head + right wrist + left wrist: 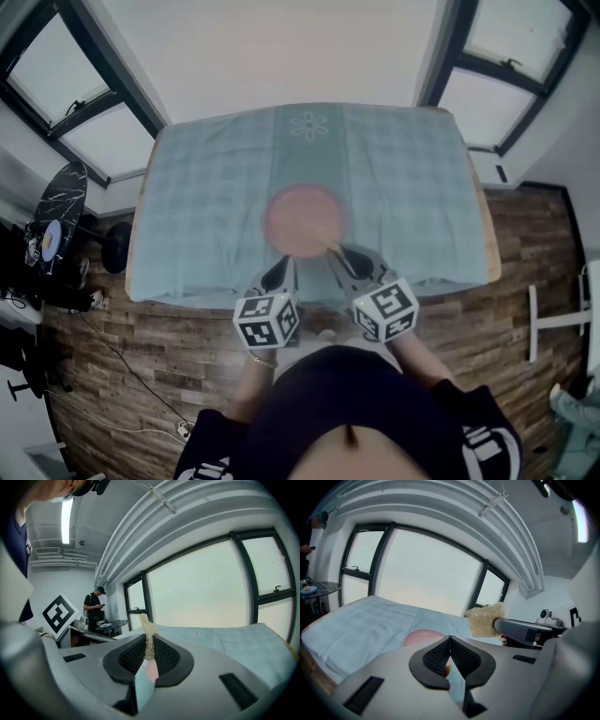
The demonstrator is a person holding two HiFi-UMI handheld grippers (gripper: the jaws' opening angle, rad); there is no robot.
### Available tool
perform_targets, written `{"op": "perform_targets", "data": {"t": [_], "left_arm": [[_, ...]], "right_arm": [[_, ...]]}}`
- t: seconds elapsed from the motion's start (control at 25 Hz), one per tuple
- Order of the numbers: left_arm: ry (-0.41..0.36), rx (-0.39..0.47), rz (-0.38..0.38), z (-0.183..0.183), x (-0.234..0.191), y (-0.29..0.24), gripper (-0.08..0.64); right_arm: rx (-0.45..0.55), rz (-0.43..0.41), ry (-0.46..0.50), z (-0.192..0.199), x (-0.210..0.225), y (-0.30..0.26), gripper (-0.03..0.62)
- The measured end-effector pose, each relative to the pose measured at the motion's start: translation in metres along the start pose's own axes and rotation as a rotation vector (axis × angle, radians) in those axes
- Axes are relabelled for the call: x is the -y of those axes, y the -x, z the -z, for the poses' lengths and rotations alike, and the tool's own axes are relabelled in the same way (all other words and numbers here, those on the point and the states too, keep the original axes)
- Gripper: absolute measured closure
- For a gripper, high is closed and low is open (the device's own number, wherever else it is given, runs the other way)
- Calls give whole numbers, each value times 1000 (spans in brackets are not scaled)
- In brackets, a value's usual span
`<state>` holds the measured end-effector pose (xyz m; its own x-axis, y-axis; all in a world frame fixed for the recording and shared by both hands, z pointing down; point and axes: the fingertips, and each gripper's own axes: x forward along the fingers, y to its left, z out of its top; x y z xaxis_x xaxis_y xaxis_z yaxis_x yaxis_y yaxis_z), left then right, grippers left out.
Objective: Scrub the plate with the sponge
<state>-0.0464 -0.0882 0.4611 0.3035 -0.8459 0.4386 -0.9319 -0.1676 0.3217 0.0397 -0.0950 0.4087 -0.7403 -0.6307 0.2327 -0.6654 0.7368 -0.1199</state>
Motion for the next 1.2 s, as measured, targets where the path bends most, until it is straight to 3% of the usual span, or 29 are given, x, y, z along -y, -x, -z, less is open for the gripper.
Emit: {"op": "perform_targets", "data": {"t": [0.52, 0.76, 1.2], "left_arm": [[-5, -41, -23, 4, -28, -33, 549], [5, -57, -25, 5, -56, -55, 549], [22, -112, -7, 5, -96, -95, 549]], "right_arm": [[-73, 65, -45, 16, 22, -20, 554], [-75, 107, -43, 28, 39, -51, 554], [-164, 125, -29, 47, 65, -111, 554]]}}
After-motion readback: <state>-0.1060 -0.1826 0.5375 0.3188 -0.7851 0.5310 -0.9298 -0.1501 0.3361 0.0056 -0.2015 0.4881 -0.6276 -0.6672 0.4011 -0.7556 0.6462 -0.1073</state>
